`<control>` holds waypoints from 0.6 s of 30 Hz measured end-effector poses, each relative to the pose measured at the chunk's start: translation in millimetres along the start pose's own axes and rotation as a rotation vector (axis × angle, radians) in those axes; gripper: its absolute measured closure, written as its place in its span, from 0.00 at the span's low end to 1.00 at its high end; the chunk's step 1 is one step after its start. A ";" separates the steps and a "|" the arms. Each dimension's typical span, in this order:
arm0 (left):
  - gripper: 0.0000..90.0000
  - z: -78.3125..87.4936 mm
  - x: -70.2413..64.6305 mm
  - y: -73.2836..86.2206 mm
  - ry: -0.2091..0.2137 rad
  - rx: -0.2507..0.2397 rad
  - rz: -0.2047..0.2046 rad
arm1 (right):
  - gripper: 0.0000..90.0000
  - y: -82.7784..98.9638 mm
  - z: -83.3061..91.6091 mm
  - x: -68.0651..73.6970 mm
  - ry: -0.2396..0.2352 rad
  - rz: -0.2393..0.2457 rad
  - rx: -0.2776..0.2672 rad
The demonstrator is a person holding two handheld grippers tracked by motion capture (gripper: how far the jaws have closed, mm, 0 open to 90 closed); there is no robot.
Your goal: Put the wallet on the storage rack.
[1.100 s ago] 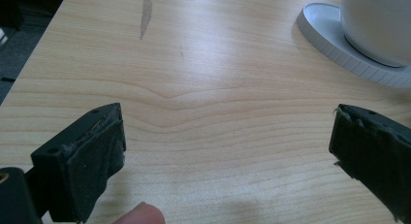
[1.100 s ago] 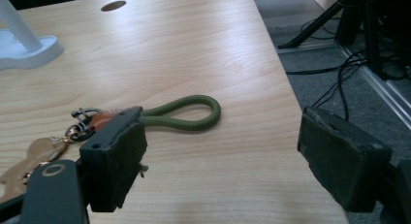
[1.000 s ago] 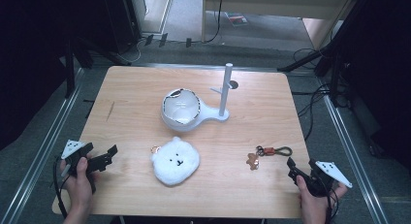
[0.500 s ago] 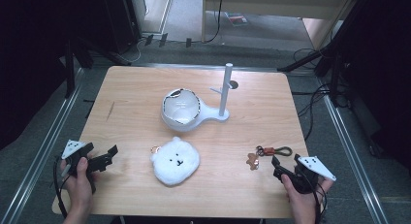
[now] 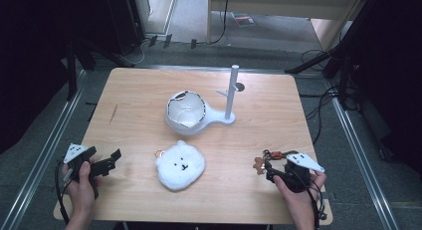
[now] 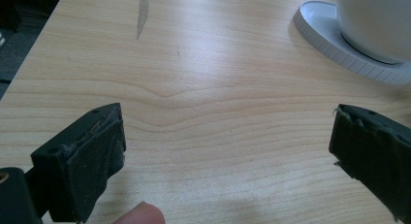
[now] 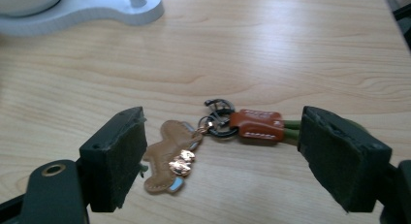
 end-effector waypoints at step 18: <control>0.01 -0.3 0.0 0.0 0.001 0.000 0.004 | 0.20 0.9 -27.9 51.4 -0.126 0.025 0.152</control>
Point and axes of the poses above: each handheld gripper's, and its own axes: z roughly backward along the jaws, y roughly out of its underside, x roughly to its left, the point moved 6 cm from there along -z, roughly forward along the jaws, and after that the axes turned 12 degrees about -x, right-handed, at the moved point
